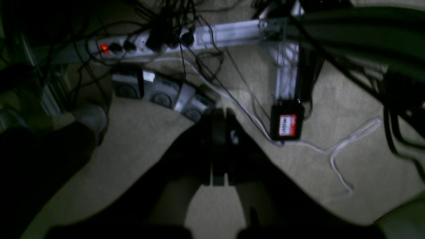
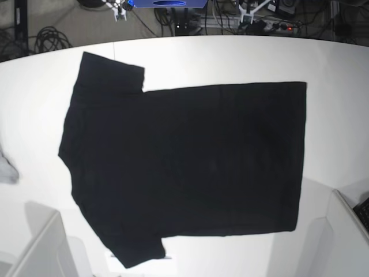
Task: Fold the T-shirt properly
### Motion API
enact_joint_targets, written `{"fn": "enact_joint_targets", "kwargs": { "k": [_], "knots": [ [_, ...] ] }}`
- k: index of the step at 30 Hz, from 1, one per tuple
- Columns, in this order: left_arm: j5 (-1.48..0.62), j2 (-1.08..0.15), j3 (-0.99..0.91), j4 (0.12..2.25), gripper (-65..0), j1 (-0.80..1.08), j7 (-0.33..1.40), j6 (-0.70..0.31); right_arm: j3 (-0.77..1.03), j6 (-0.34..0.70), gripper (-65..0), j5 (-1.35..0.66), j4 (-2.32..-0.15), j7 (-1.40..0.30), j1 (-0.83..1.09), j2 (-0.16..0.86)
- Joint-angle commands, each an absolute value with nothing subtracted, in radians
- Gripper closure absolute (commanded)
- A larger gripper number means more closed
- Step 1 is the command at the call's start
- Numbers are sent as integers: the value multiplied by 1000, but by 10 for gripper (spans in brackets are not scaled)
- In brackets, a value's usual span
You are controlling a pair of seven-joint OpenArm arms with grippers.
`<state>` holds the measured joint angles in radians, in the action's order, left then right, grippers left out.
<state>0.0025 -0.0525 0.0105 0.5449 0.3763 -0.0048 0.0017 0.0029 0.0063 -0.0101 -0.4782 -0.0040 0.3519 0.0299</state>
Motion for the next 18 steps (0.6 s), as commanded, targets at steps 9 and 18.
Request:
{"fn": "enact_joint_targets", "kwargs": {
  "k": [9,18],
  "knots": [
    [-5,-124,10,753,0,530,-10,5,7,-1,0,-58,-768,-7,549,31],
    [-7,-185,-2,1125,0,756,-10,5,7,-2,0,-239,-1150,-156,751,76]
  ]
}}
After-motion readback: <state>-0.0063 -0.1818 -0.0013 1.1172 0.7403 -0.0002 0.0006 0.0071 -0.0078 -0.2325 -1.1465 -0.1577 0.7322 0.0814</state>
